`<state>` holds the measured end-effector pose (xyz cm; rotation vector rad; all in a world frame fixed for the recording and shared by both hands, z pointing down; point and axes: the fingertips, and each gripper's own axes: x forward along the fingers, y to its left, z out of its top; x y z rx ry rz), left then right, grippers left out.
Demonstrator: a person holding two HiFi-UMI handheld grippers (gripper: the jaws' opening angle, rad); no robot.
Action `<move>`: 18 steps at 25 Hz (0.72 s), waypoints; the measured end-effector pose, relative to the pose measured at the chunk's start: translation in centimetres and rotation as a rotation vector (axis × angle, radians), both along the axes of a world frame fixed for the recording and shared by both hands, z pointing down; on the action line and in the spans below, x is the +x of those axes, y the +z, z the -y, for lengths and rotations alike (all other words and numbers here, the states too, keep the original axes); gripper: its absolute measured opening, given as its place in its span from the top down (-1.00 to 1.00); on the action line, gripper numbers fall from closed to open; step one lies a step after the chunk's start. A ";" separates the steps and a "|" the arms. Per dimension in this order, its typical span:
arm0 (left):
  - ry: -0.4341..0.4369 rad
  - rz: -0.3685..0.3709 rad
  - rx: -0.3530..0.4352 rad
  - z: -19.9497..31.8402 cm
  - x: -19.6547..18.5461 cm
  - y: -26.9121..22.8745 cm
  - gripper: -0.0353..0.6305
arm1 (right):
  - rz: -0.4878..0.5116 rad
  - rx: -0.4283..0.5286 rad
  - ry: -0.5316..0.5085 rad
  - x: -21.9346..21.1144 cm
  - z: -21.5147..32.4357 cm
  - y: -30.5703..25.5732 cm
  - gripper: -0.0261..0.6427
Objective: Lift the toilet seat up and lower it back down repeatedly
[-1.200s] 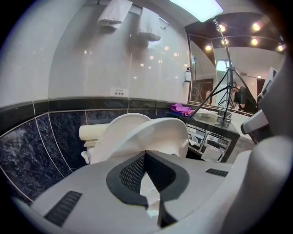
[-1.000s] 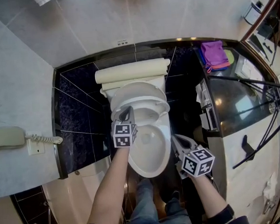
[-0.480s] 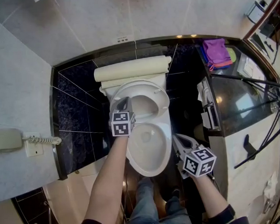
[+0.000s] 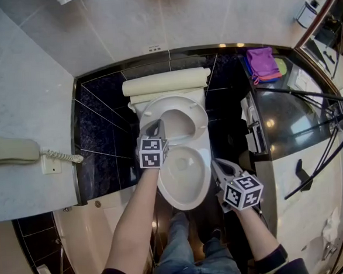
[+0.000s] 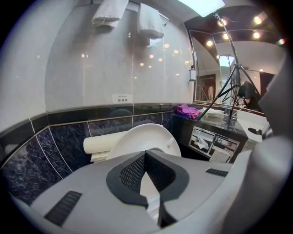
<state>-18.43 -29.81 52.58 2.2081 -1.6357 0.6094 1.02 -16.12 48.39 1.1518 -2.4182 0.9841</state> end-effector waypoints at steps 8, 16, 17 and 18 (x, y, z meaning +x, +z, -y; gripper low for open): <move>-0.025 0.021 0.028 -11.8 1.3 -8.6 0.92 | -0.050 0.097 -0.099 0.8 -4.6 -5.1 0.87; -0.065 0.029 0.130 -23.2 2.5 -16.8 0.92 | -0.136 0.208 -0.163 3.9 -8.6 -10.8 0.88; -0.072 0.027 0.142 -24.6 2.6 -17.8 0.92 | -0.145 0.219 -0.164 4.3 -9.1 -11.3 0.88; -0.080 0.021 0.152 -25.9 2.7 -18.7 0.92 | -0.157 0.227 -0.166 4.8 -9.7 -11.7 0.87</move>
